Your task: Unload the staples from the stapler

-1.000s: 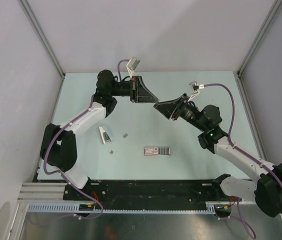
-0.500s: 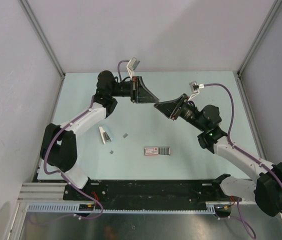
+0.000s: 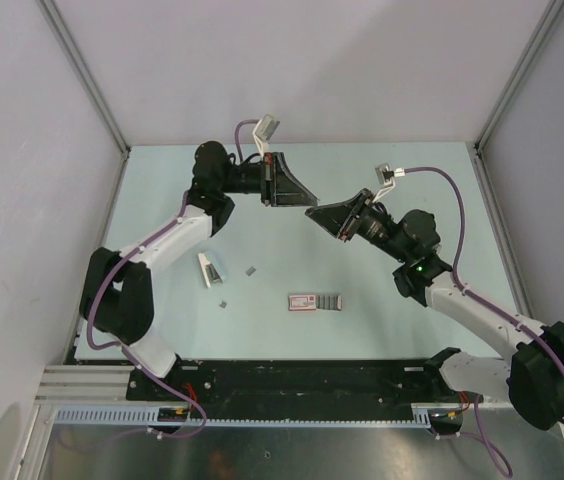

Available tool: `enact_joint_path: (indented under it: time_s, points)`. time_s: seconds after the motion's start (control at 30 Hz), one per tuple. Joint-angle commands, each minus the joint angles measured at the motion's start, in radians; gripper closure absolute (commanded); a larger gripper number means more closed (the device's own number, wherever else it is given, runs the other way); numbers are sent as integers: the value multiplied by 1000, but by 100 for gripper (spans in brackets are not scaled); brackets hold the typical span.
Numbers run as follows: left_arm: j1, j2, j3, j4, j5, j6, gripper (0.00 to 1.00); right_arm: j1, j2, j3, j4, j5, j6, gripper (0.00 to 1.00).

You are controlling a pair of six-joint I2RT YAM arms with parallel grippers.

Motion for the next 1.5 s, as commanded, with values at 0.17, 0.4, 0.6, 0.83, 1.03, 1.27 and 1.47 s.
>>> enact_joint_path:
  time_s: [0.17,0.4,0.6,0.83,1.03,1.27,1.47]
  points:
    - [-6,-64,-18,37,7,36,71,7,-41,2,-12,35,-34,90]
    - [-1,-92,-3,-218,-52,254,19,9,-73,19,-253,57,-110,93]
    - [-15,-104,90,-780,-334,754,14,42,-90,59,-609,148,-202,93]
    - [-54,-90,-28,-918,-643,1095,15,239,6,117,-1000,477,-160,97]
    - [-70,-93,-132,-920,-752,1224,19,460,169,128,-1140,759,39,99]
    - [-81,-139,-200,-920,-763,1248,20,582,370,227,-1211,895,203,100]
    - [-90,-147,-221,-919,-752,1252,21,621,424,287,-1273,979,244,100]
